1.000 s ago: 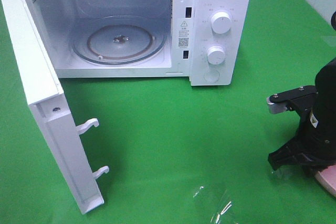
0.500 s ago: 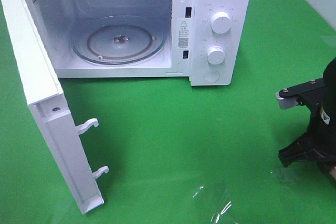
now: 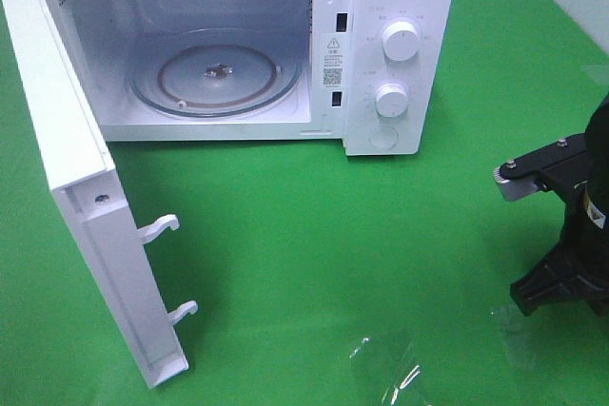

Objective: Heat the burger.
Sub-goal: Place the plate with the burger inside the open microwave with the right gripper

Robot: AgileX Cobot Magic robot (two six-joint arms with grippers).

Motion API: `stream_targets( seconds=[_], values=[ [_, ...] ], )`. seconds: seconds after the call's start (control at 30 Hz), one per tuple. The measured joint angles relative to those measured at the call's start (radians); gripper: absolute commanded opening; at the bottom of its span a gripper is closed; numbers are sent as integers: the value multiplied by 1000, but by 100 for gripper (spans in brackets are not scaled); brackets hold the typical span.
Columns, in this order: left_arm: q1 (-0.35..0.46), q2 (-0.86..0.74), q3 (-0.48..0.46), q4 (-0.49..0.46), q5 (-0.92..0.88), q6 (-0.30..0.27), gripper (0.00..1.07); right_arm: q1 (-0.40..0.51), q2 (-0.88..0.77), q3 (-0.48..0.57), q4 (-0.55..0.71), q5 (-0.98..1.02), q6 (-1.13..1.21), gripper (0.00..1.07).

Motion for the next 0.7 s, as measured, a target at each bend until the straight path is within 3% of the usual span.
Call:
stream_targets(
  seconds=[0.3,0.7],
  values=[
    [0,0,0,0,0,0,98,70,-65,0,-11,87,0,0],
    [0,0,0,0,0,0,98,234,-142,2,-31,201,1,0]
  ],
)
